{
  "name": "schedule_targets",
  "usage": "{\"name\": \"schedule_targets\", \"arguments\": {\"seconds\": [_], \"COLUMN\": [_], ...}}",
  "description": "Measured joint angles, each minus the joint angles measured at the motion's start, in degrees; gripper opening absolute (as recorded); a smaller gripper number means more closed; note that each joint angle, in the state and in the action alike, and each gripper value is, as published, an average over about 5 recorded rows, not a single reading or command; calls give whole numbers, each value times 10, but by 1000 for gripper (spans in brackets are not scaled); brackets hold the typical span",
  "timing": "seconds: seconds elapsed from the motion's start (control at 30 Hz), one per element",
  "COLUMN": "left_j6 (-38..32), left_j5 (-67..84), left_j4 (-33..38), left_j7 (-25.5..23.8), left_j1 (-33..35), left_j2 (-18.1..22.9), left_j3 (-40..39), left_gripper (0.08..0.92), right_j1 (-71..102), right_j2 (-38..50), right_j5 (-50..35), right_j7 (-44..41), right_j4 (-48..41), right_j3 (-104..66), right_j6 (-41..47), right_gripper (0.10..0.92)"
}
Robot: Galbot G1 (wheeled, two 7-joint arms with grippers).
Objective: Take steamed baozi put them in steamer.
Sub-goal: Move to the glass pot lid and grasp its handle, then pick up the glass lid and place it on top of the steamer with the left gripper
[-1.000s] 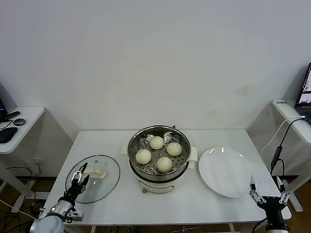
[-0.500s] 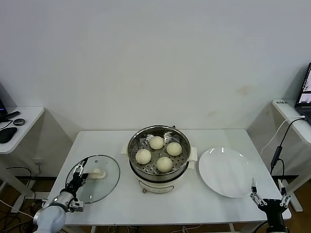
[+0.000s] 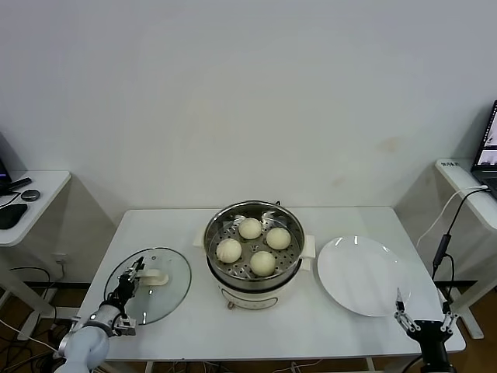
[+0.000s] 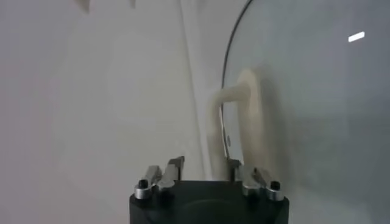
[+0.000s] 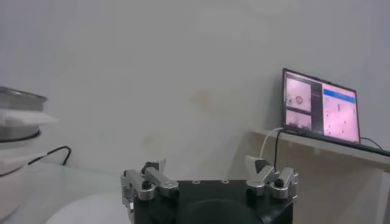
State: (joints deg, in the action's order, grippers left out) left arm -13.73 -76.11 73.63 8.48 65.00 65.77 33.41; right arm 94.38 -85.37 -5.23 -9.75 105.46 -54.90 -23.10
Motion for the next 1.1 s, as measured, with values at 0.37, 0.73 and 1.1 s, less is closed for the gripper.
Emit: {"name": "schedule_targets", "arguments": {"seconds": [0.37, 0.73, 1.1], "left_j6": [1, 107, 295], "left_j5": [35, 100, 211], "left_j4": [29, 194, 372], "left_j7": [20, 21, -76], "left_j1": [26, 113, 100], "left_j2": [-13, -55, -132], "left_j3": [6, 18, -26], "left_gripper": [178, 174, 174], "right_j1": [-2, -10, -19], "right_j2": [7, 9, 3], "right_j5": [5, 21, 43], "right_j7": [-11, -18, -15], "right_j4": [-4, -18, -32], "right_j3": [7, 27, 57], "right_j6": [-2, -1, -1], "right_gripper": [823, 823, 823]}}
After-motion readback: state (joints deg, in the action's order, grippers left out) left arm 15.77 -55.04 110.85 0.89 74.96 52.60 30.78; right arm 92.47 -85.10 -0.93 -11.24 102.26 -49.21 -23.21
